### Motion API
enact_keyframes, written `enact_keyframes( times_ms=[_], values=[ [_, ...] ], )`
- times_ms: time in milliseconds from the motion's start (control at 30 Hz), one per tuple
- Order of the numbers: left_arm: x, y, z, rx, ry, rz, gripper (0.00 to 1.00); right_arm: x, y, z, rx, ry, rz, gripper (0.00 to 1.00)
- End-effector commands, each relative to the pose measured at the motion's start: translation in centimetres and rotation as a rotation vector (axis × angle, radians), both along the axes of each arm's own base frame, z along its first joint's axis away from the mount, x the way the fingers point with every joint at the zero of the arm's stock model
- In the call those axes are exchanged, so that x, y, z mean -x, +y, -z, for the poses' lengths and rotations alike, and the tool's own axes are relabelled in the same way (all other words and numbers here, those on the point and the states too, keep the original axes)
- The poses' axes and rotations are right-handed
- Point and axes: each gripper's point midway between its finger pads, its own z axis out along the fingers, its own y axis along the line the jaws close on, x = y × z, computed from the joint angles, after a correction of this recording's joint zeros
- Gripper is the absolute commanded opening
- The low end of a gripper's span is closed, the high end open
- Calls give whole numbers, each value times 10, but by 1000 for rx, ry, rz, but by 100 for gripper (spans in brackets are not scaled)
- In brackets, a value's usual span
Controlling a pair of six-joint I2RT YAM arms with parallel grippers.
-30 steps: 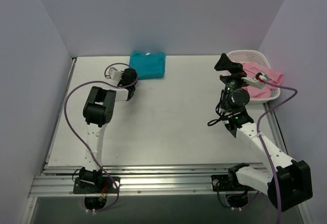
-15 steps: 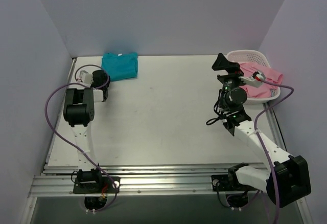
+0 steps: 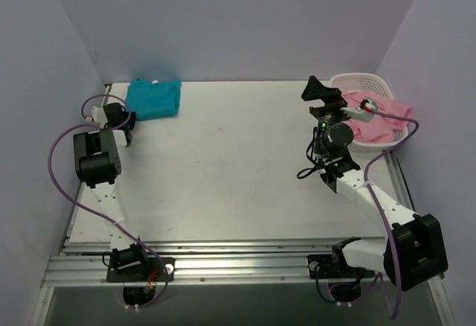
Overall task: Fold and stack the t-shirts
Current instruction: Neatly place the folded tshirt to the corner
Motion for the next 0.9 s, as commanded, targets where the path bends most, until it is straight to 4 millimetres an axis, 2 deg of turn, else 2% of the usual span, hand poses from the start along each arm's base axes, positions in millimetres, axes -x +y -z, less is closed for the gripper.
enact_keyframes(
  times_ms=[0, 33, 200, 533, 567, 633, 667, 700, 733, 767, 800, 867],
  values=[
    [5, 31, -15, -63, 44, -2, 2, 0, 9, -34, -43, -102, -36, 99],
    [7, 41, -19, -72, 42, -15, 2, 0, 10, -35, -44, -104, -38, 99],
    [8, 61, -26, -113, 53, -13, 2, -2, 13, -33, -41, -102, -45, 99],
    [3, 82, -46, -194, 86, -30, 2, -6, 17, -27, -29, -88, -52, 99],
    [2, 83, -49, -192, 91, -36, 5, -5, 17, -27, -31, -90, -52, 99],
    [2, 86, -52, -197, 99, -49, 23, -6, 19, -25, -24, -86, -56, 99],
    [4, 90, -54, -210, 106, -69, 50, -6, 19, -26, -24, -89, -56, 100],
    [3, 92, -62, -220, 98, -79, 66, -6, 20, -24, -21, -86, -59, 100],
    [3, 96, -67, -236, 99, -90, 75, -6, 21, -24, -21, -85, -60, 100],
    [5, 96, -70, -252, 119, -85, 88, -6, 21, -24, -20, -86, -60, 100],
    [1, 98, -84, -267, 101, -88, 91, -7, 21, -23, -19, -85, -60, 100],
    [1, 102, -91, -287, 115, -85, 97, -6, 21, -23, -18, -86, -62, 100]
  ],
)
